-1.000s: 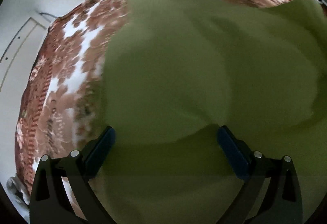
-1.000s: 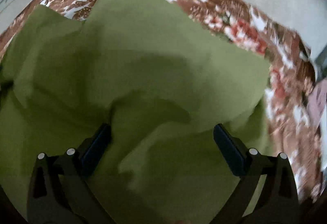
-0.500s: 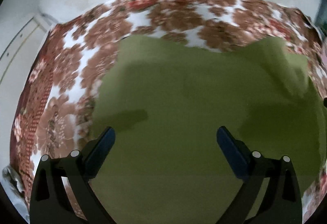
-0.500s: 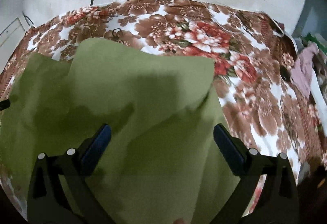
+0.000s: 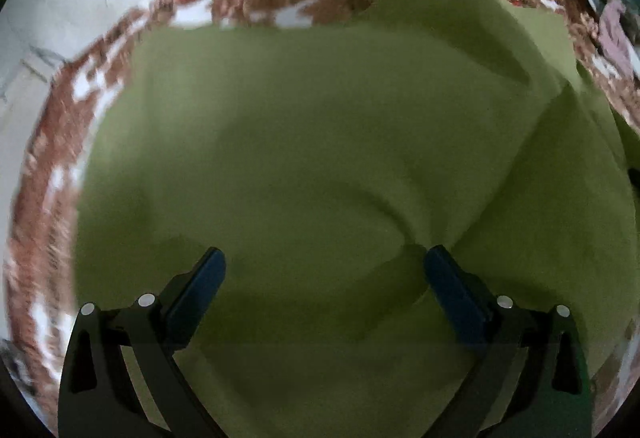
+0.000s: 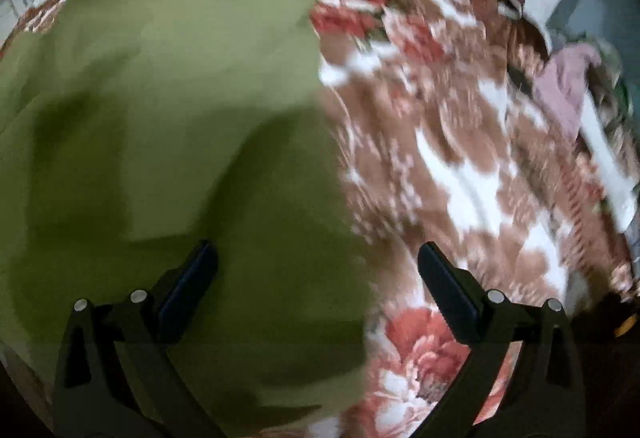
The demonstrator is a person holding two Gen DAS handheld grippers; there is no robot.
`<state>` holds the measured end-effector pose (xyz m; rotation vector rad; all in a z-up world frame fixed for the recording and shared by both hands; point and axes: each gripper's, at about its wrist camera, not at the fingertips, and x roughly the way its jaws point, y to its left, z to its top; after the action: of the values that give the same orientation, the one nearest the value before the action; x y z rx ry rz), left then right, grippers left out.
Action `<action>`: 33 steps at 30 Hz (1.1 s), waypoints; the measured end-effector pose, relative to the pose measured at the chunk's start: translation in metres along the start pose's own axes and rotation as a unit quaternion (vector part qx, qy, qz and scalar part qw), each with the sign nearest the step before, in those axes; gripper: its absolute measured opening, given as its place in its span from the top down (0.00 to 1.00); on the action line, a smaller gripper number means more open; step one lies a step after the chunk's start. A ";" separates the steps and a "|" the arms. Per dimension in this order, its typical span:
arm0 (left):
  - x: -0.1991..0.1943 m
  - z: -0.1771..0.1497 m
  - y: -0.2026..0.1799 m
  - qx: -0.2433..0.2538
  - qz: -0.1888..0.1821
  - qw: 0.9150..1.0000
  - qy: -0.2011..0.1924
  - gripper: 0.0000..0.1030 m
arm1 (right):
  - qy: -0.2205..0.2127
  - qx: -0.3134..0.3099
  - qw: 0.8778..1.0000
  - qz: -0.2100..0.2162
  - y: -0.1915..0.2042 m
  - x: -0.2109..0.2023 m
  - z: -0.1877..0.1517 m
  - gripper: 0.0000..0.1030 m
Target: Fold large clothes
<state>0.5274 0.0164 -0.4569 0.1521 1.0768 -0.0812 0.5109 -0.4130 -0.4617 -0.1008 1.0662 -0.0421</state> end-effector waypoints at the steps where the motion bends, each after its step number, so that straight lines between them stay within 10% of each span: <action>1: 0.004 -0.004 0.007 -0.008 0.002 1.000 0.001 0.04 | -0.003 0.000 1.000 -0.001 -0.005 0.000 -0.002 0.05; 10: -0.003 -0.002 0.085 -0.047 0.139 0.989 0.032 0.06 | 0.023 0.021 0.999 -0.030 -0.036 -0.006 -0.026 0.05; 19: -0.083 0.046 0.035 -0.086 0.050 0.994 -0.041 0.05 | -0.062 0.029 0.996 0.055 0.052 -0.078 0.050 0.05; 26: -0.008 0.101 -0.024 -0.035 -0.014 0.998 -0.044 0.05 | -0.075 -0.017 0.997 0.032 0.183 -0.013 0.143 0.05; 33: 0.047 0.103 0.015 0.002 -0.040 0.999 -0.014 0.04 | -0.040 -0.085 0.996 -0.014 0.192 0.046 0.151 0.05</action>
<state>0.6415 0.0145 -0.4495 0.1120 1.0556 -0.1567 0.6628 -0.2166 -0.4488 -0.2685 0.9880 0.0267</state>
